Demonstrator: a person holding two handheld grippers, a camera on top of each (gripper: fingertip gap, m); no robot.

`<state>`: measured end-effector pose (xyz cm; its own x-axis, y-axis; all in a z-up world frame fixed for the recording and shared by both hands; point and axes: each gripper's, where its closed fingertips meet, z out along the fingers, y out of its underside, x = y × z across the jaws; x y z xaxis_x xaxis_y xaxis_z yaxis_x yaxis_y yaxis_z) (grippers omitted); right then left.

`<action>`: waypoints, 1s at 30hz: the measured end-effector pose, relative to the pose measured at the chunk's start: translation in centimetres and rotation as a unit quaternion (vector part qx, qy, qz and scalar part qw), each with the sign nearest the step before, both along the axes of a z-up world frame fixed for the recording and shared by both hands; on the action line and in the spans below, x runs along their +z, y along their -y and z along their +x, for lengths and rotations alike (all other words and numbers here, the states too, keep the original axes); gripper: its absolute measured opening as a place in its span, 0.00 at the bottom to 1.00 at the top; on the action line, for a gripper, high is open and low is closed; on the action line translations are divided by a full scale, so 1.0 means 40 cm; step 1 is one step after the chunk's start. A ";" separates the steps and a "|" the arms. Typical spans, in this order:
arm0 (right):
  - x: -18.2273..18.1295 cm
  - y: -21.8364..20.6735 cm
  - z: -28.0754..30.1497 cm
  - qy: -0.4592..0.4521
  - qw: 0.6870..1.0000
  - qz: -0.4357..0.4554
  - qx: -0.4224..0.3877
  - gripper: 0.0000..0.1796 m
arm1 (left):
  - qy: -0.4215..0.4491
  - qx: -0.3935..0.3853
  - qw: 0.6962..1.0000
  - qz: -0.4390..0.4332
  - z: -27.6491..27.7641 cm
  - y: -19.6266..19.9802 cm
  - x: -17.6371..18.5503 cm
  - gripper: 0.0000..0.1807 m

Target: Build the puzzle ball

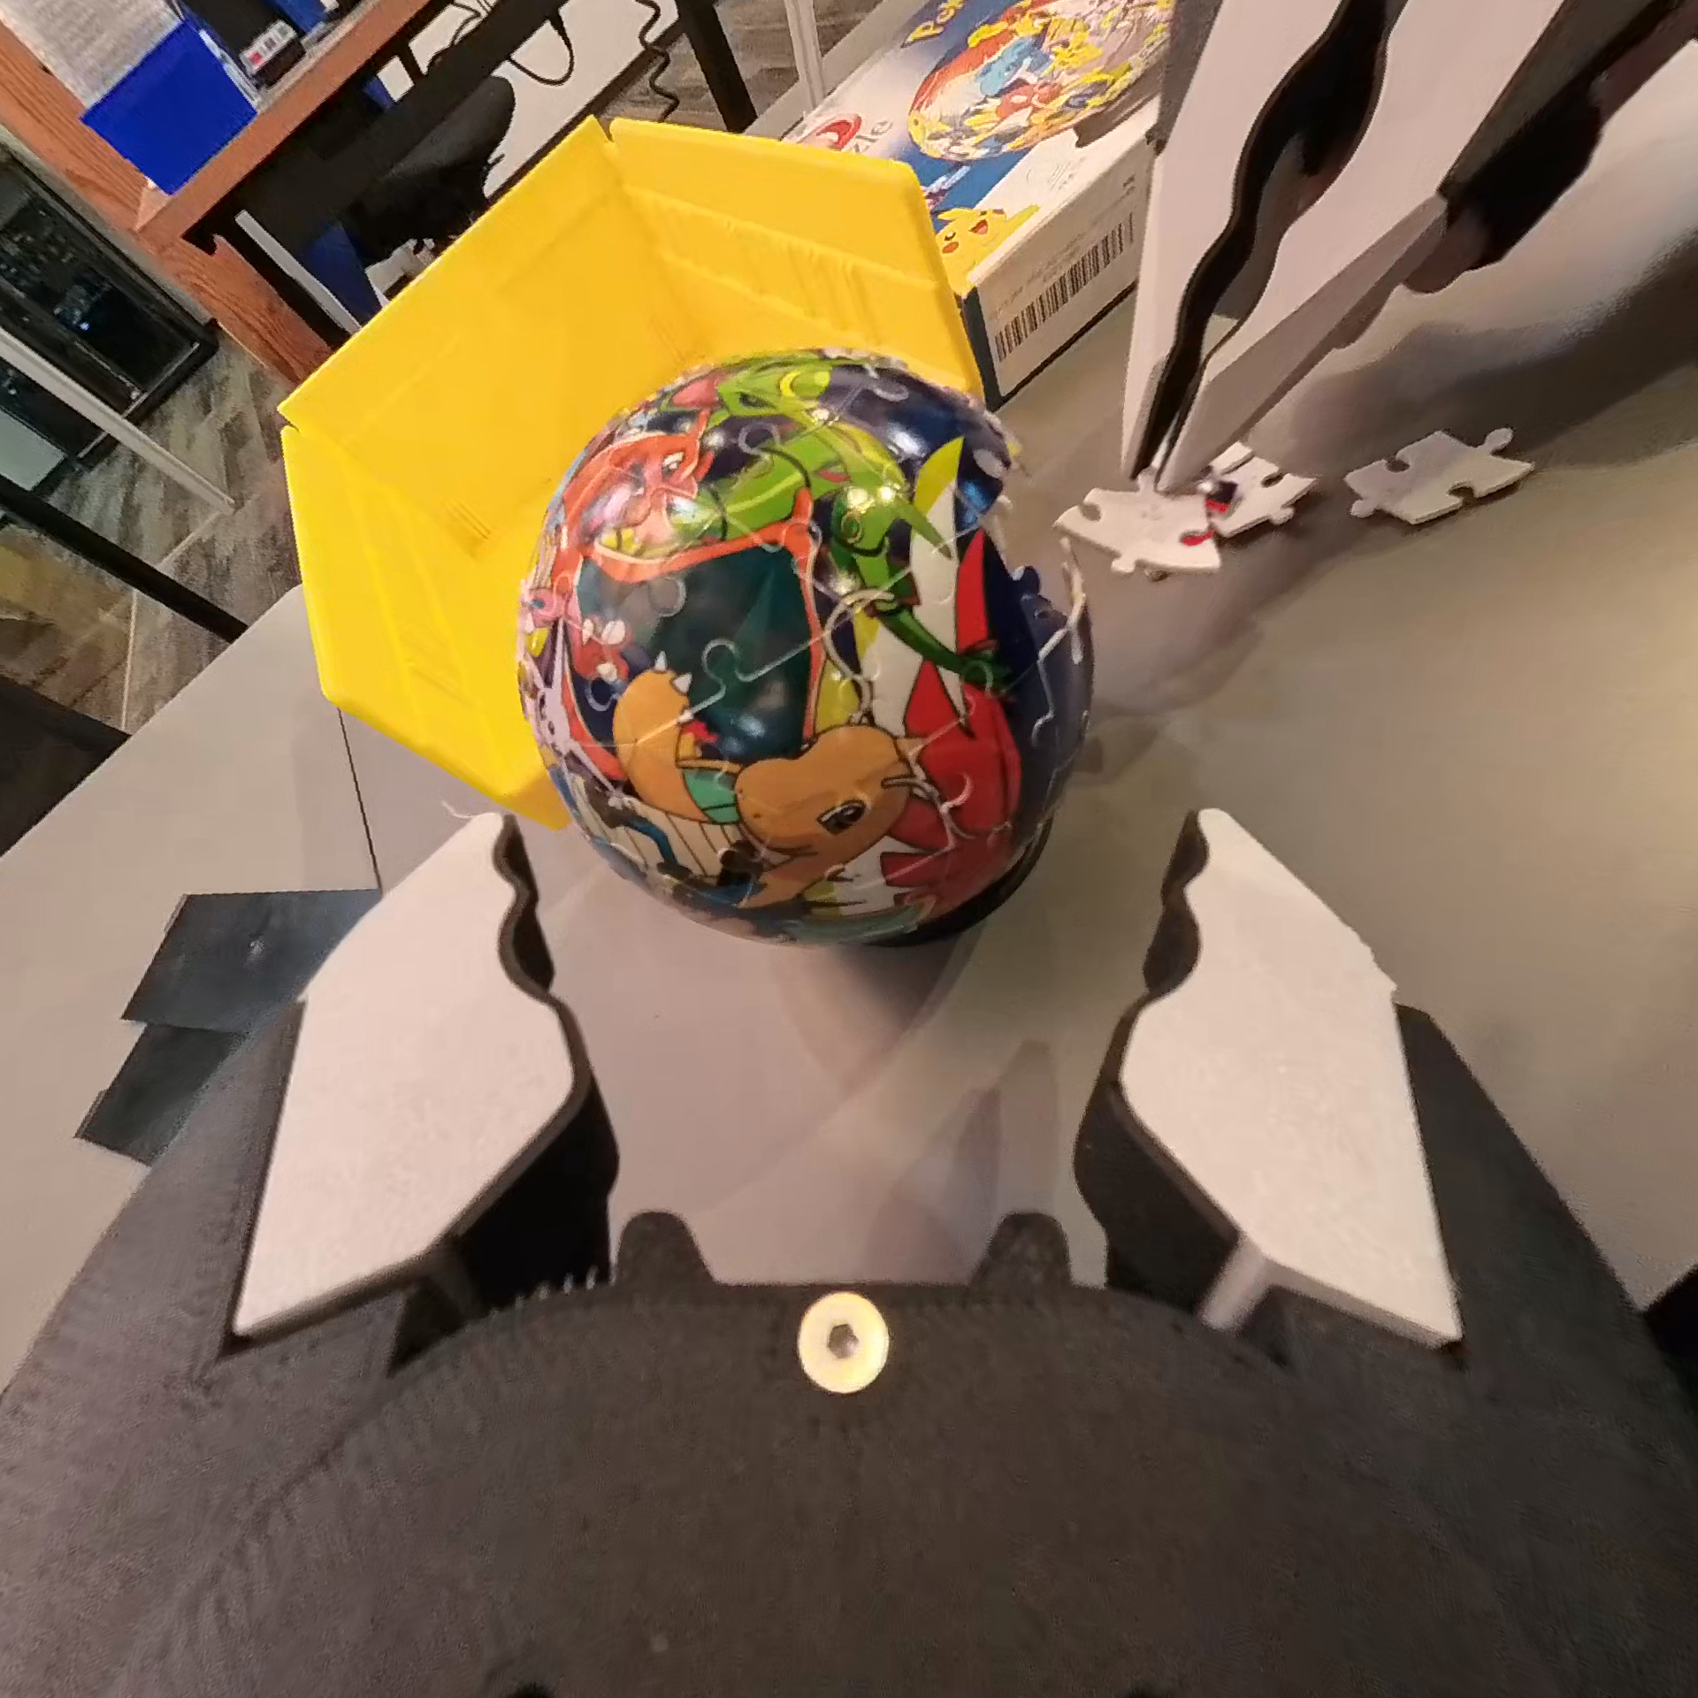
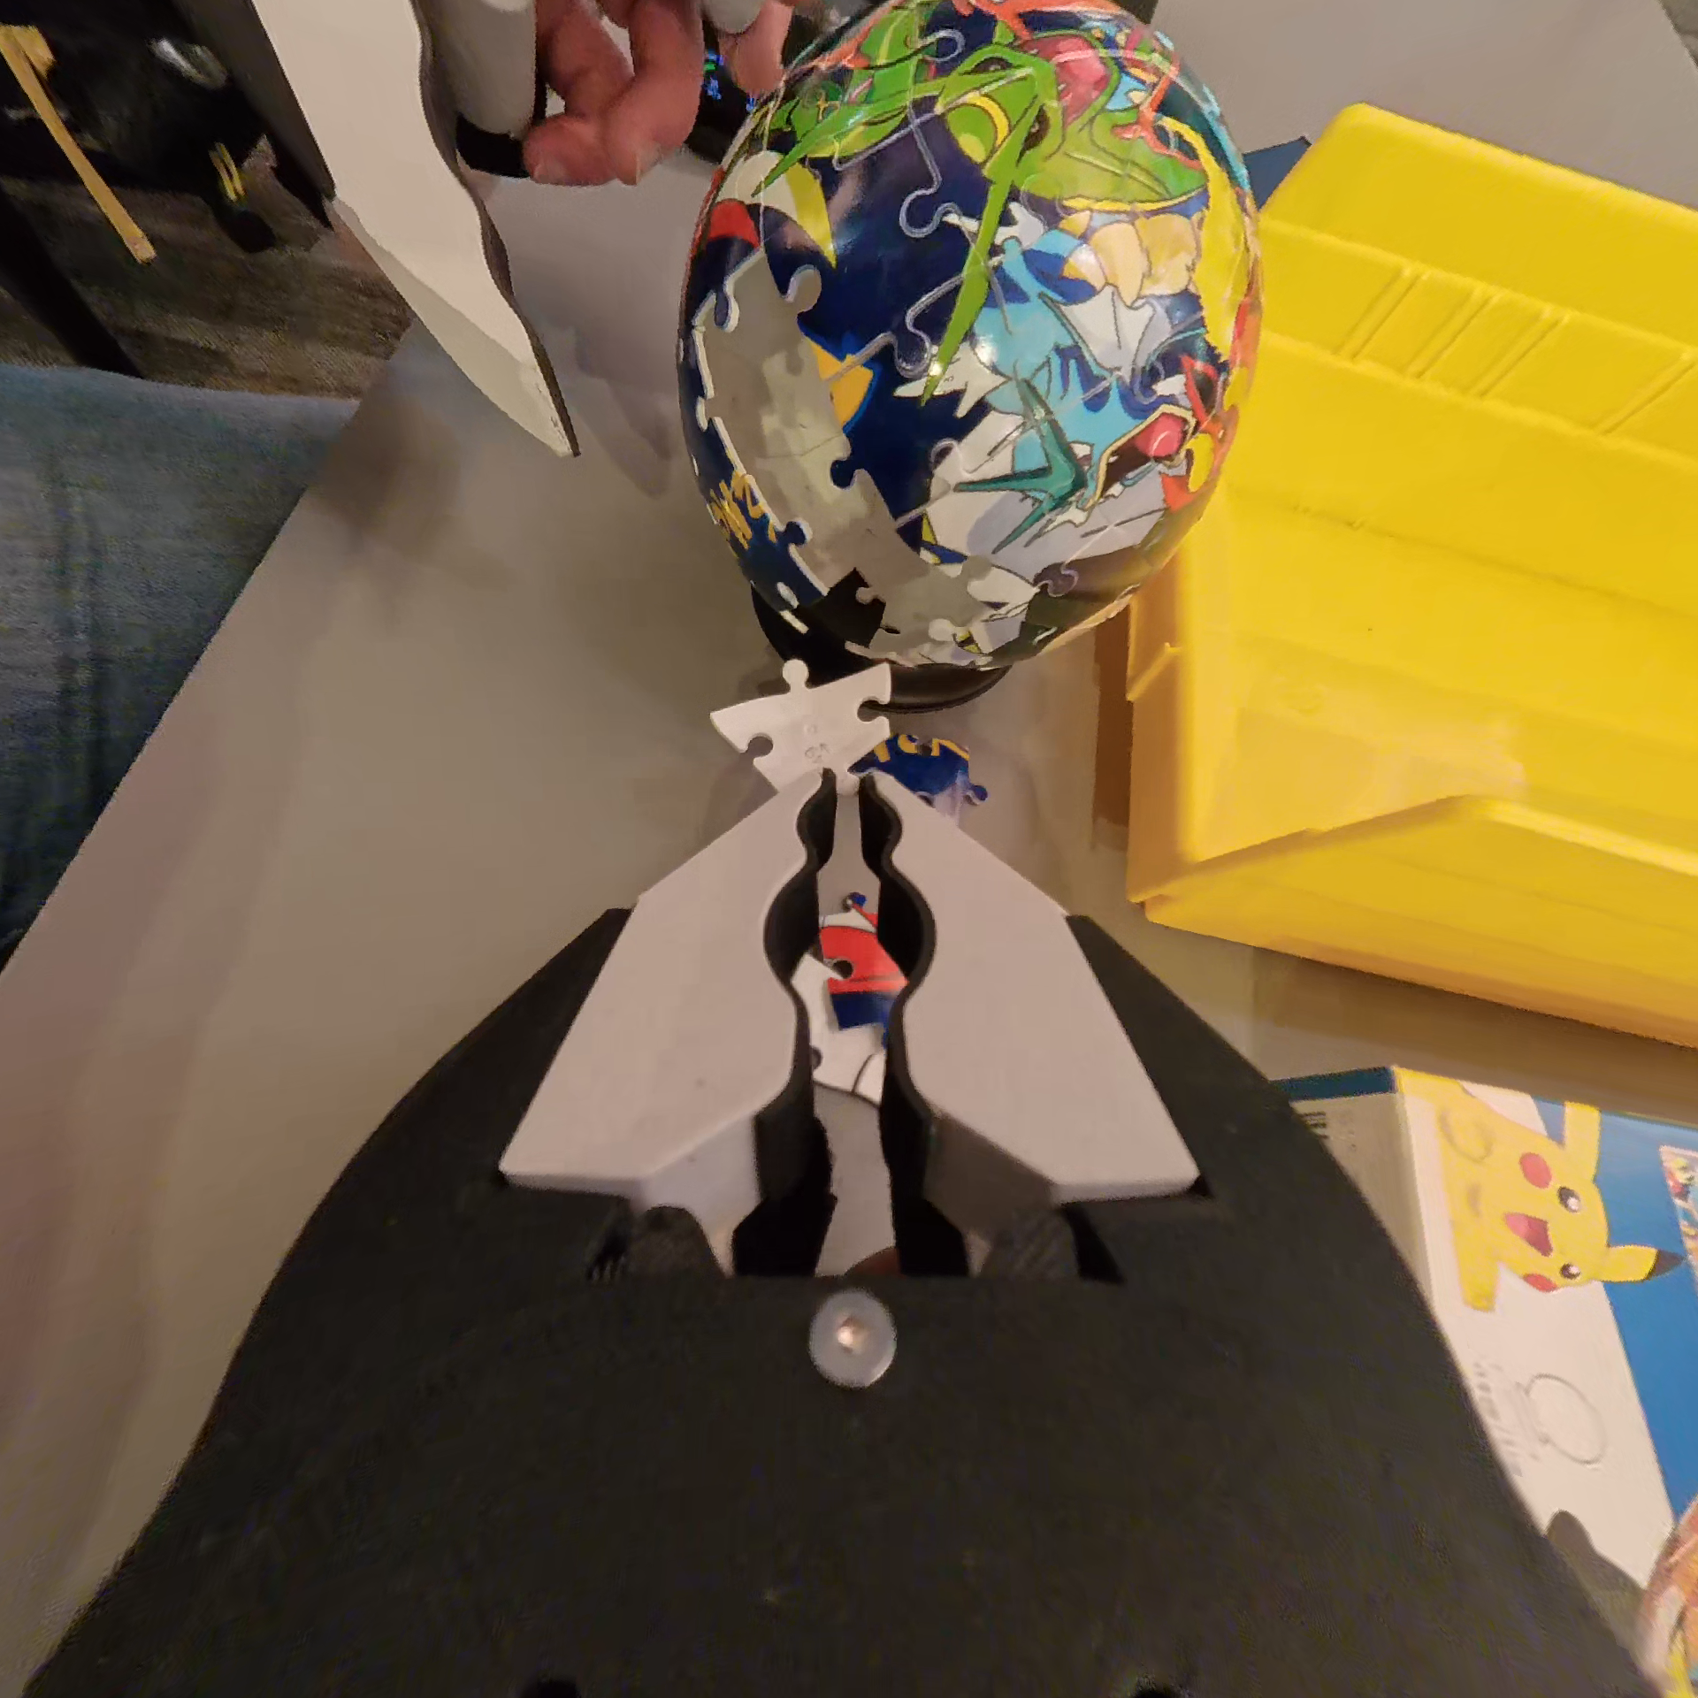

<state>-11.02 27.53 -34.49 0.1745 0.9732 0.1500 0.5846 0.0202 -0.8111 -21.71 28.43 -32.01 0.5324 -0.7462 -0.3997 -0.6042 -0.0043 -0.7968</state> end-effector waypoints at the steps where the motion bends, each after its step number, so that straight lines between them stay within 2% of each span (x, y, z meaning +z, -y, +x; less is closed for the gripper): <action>1: 0.003 0.002 0.002 -0.005 1.000 -0.006 -0.004 0.02 | -0.004 0.000 1.000 -0.001 0.000 0.005 -0.001 0.69; 6: 0.022 0.027 0.016 -0.040 0.997 -0.054 -0.028 0.01 | 0.013 -0.018 0.999 -0.030 0.023 0.093 0.027 0.45; 8: 0.030 0.044 0.018 -0.056 0.995 -0.071 -0.034 0.02 | 0.007 -0.029 0.999 -0.037 0.044 0.136 0.029 0.39; 15: 0.072 0.095 0.010 -0.097 0.990 -0.093 -0.042 0.02 | 0.083 -0.049 0.987 -0.125 0.180 0.233 0.008 0.28; 18: 0.095 0.117 0.001 -0.117 0.988 -0.092 -0.050 0.02 | 0.097 -0.040 0.986 -0.133 0.225 0.223 0.002 0.22; 21: 0.114 0.127 0.002 -0.120 0.989 -0.057 -0.058 0.02 | 0.169 -0.025 0.968 -0.185 0.260 0.213 0.011 0.20; 24: 0.125 0.132 0.007 -0.126 0.989 -0.029 -0.065 0.02 | 0.273 -0.023 0.922 -0.273 0.283 0.211 0.025 0.16; 27: 0.132 0.138 0.009 -0.133 0.989 -0.002 -0.068 0.02 | 0.328 -0.013 0.898 -0.293 0.280 0.197 0.037 0.08; 30: 0.137 0.142 0.007 -0.137 0.988 0.019 -0.071 0.02 | 0.337 -0.022 0.893 -0.298 0.290 0.202 0.041 0.03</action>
